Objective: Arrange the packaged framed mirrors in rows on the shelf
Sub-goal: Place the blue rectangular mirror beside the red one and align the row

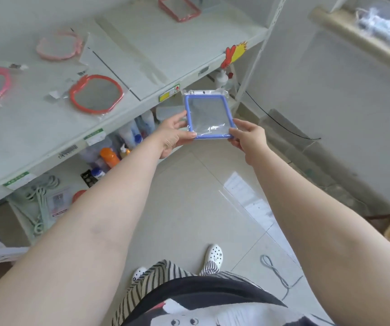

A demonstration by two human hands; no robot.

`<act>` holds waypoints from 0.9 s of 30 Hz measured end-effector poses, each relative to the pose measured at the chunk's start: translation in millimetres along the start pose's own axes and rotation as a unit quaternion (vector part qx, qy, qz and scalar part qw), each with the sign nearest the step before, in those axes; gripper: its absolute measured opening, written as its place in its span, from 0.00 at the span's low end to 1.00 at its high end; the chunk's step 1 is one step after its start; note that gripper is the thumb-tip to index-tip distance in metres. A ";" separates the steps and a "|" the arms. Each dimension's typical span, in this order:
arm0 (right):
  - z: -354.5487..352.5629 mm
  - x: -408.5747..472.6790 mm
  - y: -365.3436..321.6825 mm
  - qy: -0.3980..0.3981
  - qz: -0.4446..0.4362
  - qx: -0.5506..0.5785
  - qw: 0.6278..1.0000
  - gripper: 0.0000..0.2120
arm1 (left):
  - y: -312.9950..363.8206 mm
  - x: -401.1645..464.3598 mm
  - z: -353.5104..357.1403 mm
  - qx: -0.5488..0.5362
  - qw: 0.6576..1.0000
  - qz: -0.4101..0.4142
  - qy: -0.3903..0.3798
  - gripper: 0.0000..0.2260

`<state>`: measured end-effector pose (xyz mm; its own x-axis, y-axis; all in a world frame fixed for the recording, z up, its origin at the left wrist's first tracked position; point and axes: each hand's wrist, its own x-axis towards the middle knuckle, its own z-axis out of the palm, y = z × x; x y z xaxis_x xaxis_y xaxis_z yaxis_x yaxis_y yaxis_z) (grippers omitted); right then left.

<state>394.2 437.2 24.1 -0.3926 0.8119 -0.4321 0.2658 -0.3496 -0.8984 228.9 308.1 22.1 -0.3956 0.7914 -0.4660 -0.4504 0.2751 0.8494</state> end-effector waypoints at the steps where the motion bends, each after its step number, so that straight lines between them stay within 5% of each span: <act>1: -13.5 8.9 -2.6 -0.001 0.002 -0.003 1.000 0.20 | -0.2 7.7 13.6 -0.001 1.000 -0.001 0.001 0.36; 13: -47.4 112.6 -46.4 -0.034 0.001 -0.035 0.999 0.21 | 42.7 88.5 63.5 0.041 0.997 -0.004 0.061 0.38; 27: -53.5 250.4 -123.4 -0.048 0.013 -0.065 0.997 0.31 | 126.3 239.6 77.7 0.084 0.995 0.034 0.036 0.36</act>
<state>310.2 708.6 30.9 -0.4653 0.7520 -0.4669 0.3859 -0.3024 -0.8716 139.4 574.8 36.9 -0.4794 0.7720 -0.4174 -0.2821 0.3148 0.9063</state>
